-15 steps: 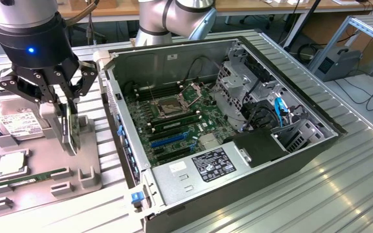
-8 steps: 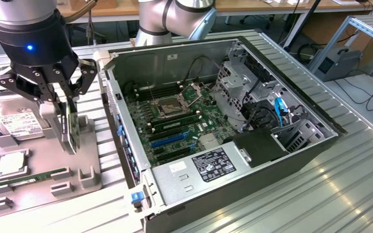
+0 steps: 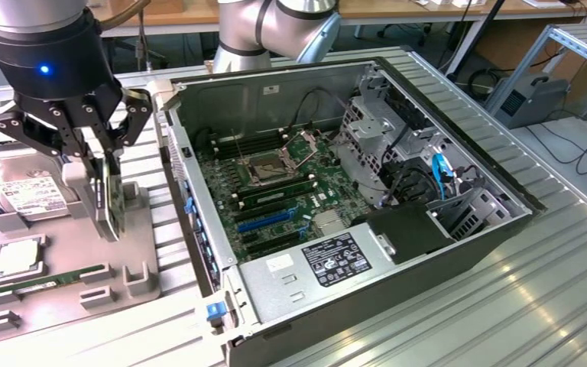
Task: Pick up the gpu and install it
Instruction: 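Pick up the gpu and move the gpu toward the slot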
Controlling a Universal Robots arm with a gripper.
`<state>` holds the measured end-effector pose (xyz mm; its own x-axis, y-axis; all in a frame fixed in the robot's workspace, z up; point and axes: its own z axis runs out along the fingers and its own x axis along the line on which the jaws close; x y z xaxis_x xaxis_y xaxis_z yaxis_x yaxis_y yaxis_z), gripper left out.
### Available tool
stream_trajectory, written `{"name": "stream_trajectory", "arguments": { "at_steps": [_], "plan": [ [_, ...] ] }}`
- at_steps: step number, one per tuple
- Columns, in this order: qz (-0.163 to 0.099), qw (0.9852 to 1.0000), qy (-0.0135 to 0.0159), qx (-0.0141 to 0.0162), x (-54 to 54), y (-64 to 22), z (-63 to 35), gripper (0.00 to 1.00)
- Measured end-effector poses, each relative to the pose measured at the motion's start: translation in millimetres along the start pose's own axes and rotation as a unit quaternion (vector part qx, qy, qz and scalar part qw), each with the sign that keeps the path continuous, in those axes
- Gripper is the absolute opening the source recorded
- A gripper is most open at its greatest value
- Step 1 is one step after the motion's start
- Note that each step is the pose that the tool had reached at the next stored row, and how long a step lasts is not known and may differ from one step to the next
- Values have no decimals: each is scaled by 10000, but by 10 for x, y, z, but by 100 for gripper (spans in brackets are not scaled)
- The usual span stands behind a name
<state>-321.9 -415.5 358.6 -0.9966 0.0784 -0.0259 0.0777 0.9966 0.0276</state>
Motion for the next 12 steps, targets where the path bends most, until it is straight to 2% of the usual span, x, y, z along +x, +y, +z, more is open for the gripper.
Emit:
{"name": "stream_trajectory", "arguments": {
  "at_steps": [12],
  "plan": [
    [0,10000,0,0,-1,2,-48,27]
  ]
}}
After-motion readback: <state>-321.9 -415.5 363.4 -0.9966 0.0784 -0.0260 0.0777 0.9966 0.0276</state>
